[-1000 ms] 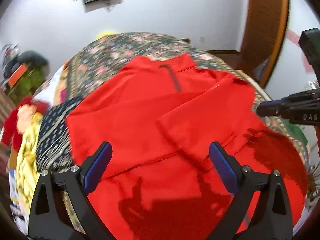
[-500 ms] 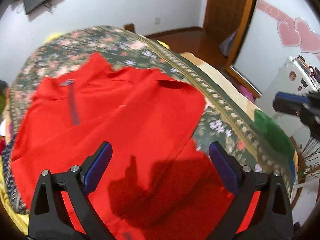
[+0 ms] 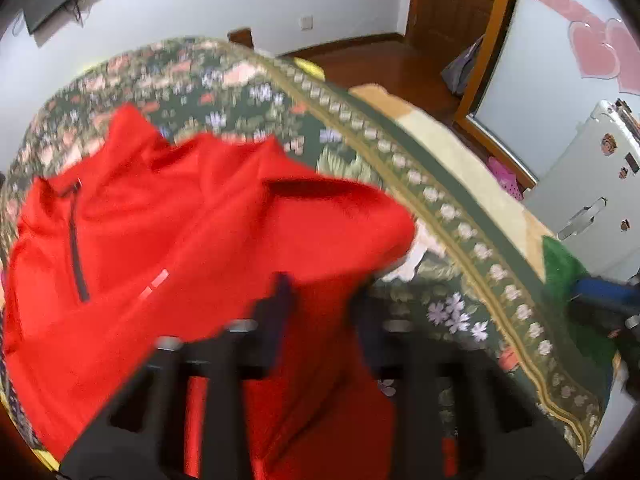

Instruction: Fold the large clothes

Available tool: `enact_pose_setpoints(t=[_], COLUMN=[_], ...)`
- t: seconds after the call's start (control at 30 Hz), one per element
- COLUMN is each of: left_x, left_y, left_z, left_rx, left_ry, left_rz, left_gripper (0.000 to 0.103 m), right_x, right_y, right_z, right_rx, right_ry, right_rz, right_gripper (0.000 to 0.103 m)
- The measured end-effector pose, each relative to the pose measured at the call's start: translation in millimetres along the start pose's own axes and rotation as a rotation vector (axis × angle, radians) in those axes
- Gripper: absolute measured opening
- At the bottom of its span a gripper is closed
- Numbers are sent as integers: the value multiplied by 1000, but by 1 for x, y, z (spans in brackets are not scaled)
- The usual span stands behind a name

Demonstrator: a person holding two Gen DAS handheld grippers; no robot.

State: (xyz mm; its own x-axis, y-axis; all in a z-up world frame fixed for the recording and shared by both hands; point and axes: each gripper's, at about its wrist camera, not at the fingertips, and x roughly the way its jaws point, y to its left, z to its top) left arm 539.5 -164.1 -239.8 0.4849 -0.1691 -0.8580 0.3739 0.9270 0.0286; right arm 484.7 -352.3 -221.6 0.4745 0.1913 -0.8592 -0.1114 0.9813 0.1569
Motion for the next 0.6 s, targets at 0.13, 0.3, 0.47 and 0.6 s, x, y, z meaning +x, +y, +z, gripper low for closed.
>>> enact_pose_setpoints(t=[0.13,0.3,0.47,0.6], left_x=[-45,-124,-177,-202], left_y=[11,54,110,158], left_z=[6,-6,-42,-85], left_rx=[4,-47,-131,-224], left_ry=[-130,-281,-339,-344], left_rz=[10,48,125,195], left_gripper=[8,8,8,8], right_x=[-2,-8,-6,7], right_y=[13,48,93,120], right_z=[-4,-10,-16,-21], right_rx=[-30,-158,-302,-388], right_ry=[3,-1,10,67], right_rz=[15,45,113,162], right_gripper=[6,6,6,6])
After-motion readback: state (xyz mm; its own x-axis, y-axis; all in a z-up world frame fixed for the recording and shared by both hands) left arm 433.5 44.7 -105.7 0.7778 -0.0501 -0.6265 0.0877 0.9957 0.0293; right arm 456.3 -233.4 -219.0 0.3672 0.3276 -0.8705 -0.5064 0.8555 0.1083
